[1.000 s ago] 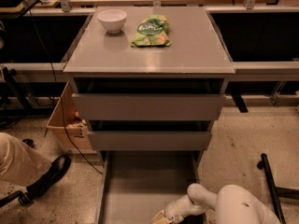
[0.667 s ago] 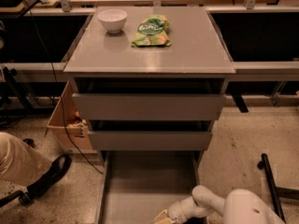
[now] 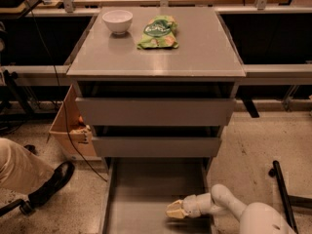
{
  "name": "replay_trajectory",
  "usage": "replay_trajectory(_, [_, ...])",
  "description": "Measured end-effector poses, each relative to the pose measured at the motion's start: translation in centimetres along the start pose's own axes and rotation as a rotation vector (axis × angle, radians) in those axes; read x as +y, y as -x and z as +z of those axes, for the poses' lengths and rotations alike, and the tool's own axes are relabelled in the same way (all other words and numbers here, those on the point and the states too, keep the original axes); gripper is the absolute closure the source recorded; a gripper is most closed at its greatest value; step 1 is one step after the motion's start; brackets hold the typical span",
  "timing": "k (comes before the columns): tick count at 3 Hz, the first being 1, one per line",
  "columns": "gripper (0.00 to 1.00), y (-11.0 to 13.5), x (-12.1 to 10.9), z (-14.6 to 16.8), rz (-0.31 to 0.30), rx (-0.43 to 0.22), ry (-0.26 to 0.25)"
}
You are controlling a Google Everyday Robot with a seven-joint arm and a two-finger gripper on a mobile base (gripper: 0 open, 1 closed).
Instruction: Open bottom drawer
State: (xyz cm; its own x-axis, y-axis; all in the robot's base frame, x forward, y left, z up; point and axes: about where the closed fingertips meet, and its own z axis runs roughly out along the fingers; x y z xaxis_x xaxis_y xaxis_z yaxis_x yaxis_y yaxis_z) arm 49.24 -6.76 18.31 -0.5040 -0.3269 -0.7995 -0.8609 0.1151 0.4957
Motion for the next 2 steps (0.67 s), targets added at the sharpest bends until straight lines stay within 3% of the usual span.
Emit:
replay_trajectory(1, [1.0,2.64,-1.99,-3.14,-0.048,-0.046,-0.072])
replay_trajectory(2, [0.77,3.0,-2.28,-3.6,-0.054,-0.051,-0.082])
